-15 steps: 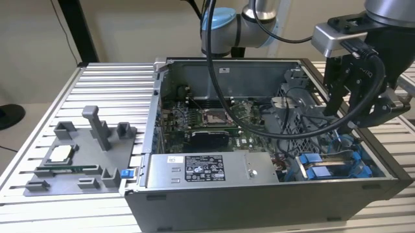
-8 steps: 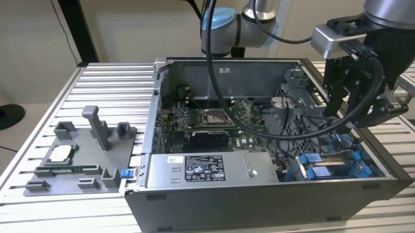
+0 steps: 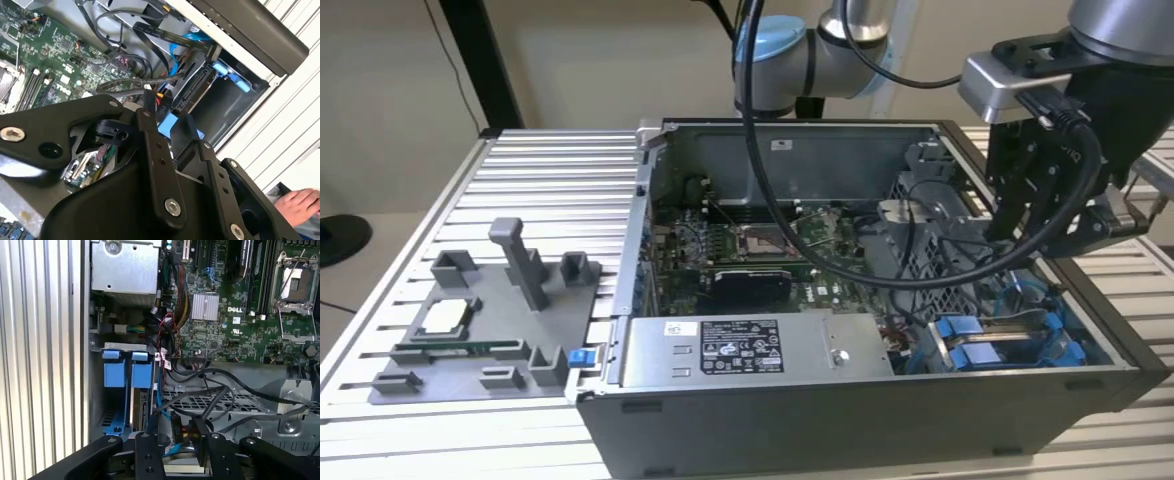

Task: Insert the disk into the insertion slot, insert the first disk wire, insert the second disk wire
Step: 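Insert the first disk wire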

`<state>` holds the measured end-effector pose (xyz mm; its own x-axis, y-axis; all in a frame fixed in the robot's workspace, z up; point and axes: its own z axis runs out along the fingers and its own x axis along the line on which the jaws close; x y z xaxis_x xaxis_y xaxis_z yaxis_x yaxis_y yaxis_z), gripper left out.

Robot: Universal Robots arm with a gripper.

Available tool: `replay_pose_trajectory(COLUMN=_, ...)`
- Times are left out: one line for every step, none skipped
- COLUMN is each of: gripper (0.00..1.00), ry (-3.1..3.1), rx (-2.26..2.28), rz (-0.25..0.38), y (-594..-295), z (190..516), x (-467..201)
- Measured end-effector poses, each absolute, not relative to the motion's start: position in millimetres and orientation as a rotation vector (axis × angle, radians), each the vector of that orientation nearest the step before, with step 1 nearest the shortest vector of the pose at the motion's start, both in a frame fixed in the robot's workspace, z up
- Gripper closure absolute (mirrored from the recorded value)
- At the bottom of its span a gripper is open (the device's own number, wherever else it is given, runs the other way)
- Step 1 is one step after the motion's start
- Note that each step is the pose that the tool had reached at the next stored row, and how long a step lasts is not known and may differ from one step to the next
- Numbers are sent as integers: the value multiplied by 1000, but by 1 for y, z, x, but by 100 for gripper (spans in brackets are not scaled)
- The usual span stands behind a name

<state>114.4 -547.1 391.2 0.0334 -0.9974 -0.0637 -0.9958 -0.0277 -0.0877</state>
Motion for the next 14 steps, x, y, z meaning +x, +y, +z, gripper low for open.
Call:
replay_pose_trajectory(gripper=0, ry=2114, rx=-2176, rz=-23, y=-547, z=391, x=115)
replay_pose_trajectory(gripper=0, ry=2115, rx=-2175, rz=-23, y=-547, z=390, x=115)
replay_pose_trajectory(gripper=0, ry=2117, rx=-2173, rz=-23, y=-547, z=390, x=116)
replay_pose_trajectory(gripper=0, ry=2119, rx=-2171, rz=-23, y=-547, z=389, x=116)
replay_pose_trajectory(gripper=0, ry=2120, rx=-2169, rz=-22, y=-547, z=388, x=116)
replay_pose_trajectory(gripper=0, ry=2121, rx=-2167, rz=-21, y=-547, z=387, x=116)
replay_pose_trajectory(gripper=0, ry=2122, rx=-2165, rz=-20, y=-547, z=387, x=116)
replay_pose_trajectory(gripper=0, ry=2123, rx=-2163, rz=-18, y=-547, z=386, x=116)
replay_pose_trajectory(gripper=0, ry=2123, rx=-2160, rz=-16, y=-547, z=386, x=116)
replay_pose_trajectory(gripper=0, ry=2122, rx=-2157, rz=-13, y=-547, z=386, x=116)
replay_pose_trajectory(gripper=0, ry=2122, rx=-2155, rz=-9, y=-547, z=386, x=116)
replay_pose_trajectory(gripper=100, ry=2122, rx=-2153, rz=-7, y=-547, z=386, x=116)
replay_pose_trajectory(gripper=100, ry=2121, rx=-2151, rz=-5, y=-547, z=386, x=116)
replay_pose_trajectory(gripper=100, ry=2121, rx=-2150, rz=-3, y=-547, z=386, x=116)
